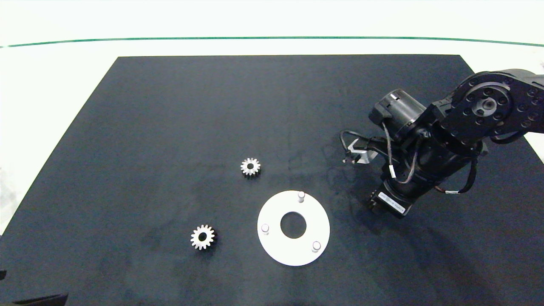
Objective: Install three planetary gears onto the carrier pins
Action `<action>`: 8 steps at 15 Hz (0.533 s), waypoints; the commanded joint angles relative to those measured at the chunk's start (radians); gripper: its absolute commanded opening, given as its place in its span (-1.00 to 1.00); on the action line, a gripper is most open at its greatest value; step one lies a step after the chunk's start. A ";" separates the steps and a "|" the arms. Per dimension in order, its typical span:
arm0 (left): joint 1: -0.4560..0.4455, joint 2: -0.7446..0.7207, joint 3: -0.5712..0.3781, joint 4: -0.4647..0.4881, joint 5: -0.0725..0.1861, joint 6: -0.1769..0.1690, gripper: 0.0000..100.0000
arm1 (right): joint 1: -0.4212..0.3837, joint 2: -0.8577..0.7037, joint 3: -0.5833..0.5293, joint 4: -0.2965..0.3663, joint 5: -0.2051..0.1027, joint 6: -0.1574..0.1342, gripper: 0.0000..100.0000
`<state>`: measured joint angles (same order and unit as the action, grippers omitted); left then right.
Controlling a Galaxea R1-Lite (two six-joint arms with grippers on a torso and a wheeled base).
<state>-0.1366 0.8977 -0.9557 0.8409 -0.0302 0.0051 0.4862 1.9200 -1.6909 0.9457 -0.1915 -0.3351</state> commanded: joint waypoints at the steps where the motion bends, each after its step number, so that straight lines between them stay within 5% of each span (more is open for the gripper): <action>1: 0.000 0.000 0.000 0.006 0.000 0.001 1.00 | 0.003 -0.015 -0.007 0.007 0.009 -0.002 -0.44; 5: 0.000 -0.003 -0.001 0.009 0.000 0.001 1.00 | 0.049 -0.039 -0.039 0.007 0.070 -0.001 -0.44; 8: -0.001 -0.011 -0.003 0.023 -0.002 0.003 1.00 | 0.109 -0.030 -0.082 0.005 0.086 -0.001 -0.44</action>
<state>-0.1366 0.8913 -0.9583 0.8585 -0.0313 0.0072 0.5689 1.8902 -1.7572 0.9477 -0.1106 -0.3338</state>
